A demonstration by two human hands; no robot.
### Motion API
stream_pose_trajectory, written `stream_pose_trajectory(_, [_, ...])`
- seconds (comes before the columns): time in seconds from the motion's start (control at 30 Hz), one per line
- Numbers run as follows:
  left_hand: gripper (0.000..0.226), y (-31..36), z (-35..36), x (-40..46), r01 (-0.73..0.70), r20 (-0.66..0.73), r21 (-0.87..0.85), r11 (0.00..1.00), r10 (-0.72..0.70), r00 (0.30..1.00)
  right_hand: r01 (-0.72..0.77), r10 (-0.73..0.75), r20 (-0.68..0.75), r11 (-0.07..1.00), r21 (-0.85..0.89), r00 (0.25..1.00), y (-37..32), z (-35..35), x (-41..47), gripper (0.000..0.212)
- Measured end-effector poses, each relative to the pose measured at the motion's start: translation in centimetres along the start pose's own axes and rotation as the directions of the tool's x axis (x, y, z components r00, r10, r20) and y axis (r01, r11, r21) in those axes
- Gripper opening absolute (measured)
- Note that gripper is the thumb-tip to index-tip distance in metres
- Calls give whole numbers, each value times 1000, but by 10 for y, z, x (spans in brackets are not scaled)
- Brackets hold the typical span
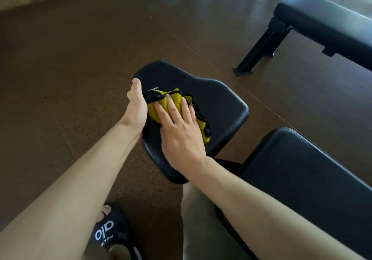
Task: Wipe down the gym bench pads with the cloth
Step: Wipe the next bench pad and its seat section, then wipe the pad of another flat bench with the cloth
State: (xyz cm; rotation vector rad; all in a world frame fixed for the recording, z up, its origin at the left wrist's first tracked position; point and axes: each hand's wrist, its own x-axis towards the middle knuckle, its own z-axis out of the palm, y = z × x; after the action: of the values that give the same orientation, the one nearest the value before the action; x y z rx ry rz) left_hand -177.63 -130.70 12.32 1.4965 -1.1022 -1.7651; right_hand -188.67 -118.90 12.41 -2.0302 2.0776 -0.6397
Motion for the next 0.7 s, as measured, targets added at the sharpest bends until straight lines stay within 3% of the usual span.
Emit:
stream_pose_trajectory(0.1, [84,20,-2,-14,-40,6,-65,997,40,999,94,-94,24,995,17,995,5,-2,41,55])
stream_pose_trajectory(0.2, [70,23,-16,-3,-100,-66,-93,991,94,993,96,-96,-14,995,-4,995,6,3,84,53])
stream_pose_trajectory(0.37, [53,44,-44,0,-15,-185,38,999,22,983,39,-38,-60,999,15,997,-4,8,146,43])
stream_pose_trajectory(0.43, [51,69,-57,-2,-8,-219,92,996,28,975,-38,53,-85,986,165,995,-14,-2,170,37])
stream_pose_trajectory(0.47, [50,84,-64,-1,-5,-221,123,992,33,975,-154,175,-29,923,352,984,-24,-13,181,34])
stream_pose_trajectory(0.5, [54,100,-71,0,5,-208,139,990,24,978,-316,318,105,743,590,942,-38,-26,190,31])
stream_pose_trajectory(0.53, [61,117,-76,0,16,-189,142,990,12,982,-464,408,294,420,780,864,-54,-41,195,28])
stream_pose_trajectory(0.57, [67,136,-80,-1,31,-163,117,993,-11,987,-556,405,483,79,827,776,-67,-52,197,27])
stream_pose_trajectory(0.6, [69,152,-84,0,63,-133,77,995,-52,990,-603,340,631,-197,773,698,-78,-65,196,29])
stream_pose_trajectory(0.63, [64,170,-87,-1,104,-92,35,994,-100,991,-621,259,719,-371,691,645,-88,-78,193,34])
stream_pose_trajectory(0.7, [51,207,-91,-11,176,-23,4,984,-176,984,-614,145,761,-504,607,633,-105,-105,190,43])
